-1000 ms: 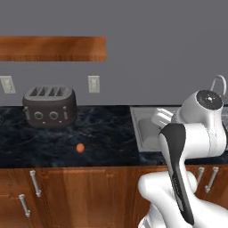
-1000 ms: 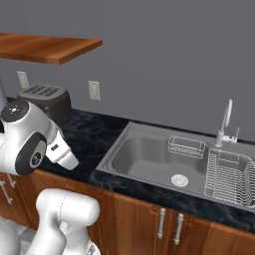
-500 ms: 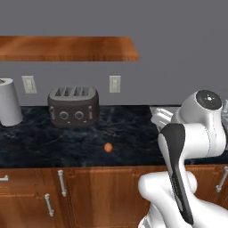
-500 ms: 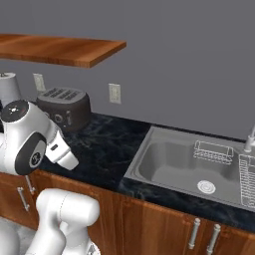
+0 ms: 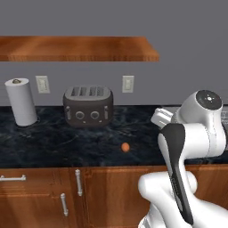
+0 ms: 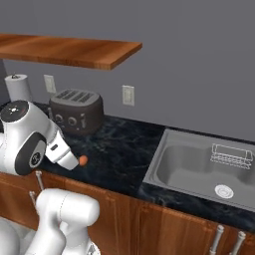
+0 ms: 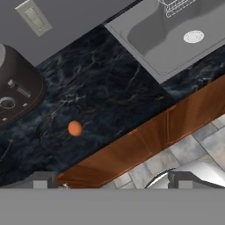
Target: Gather the eggs and milk located in the vicinity of the sink area and place them right next to the bowl.
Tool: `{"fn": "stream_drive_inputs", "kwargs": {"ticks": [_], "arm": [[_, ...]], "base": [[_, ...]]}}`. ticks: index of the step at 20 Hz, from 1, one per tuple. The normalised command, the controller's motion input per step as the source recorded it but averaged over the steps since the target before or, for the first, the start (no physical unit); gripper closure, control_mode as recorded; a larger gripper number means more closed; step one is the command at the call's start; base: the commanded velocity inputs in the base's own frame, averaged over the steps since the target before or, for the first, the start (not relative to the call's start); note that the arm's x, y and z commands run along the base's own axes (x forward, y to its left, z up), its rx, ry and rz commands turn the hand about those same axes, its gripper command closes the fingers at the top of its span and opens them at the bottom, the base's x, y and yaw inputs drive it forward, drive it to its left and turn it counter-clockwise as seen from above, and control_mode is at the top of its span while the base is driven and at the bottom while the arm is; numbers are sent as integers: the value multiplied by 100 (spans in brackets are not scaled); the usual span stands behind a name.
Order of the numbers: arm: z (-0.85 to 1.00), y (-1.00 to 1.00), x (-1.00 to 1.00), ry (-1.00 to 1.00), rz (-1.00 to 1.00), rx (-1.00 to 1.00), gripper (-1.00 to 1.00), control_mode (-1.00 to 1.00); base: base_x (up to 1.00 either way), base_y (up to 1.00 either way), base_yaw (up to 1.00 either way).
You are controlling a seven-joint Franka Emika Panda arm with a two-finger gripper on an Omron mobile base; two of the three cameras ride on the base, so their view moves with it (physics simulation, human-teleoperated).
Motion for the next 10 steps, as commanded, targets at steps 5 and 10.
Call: {"fn": "stream_drive_inputs", "kwargs": {"ticks": [5,10], "arm": [[0,0,0,0,0,0,-100,100],[0,0,0,0,0,0,-100,100]], "base": [[17,38,0],[20,38,0]]}}
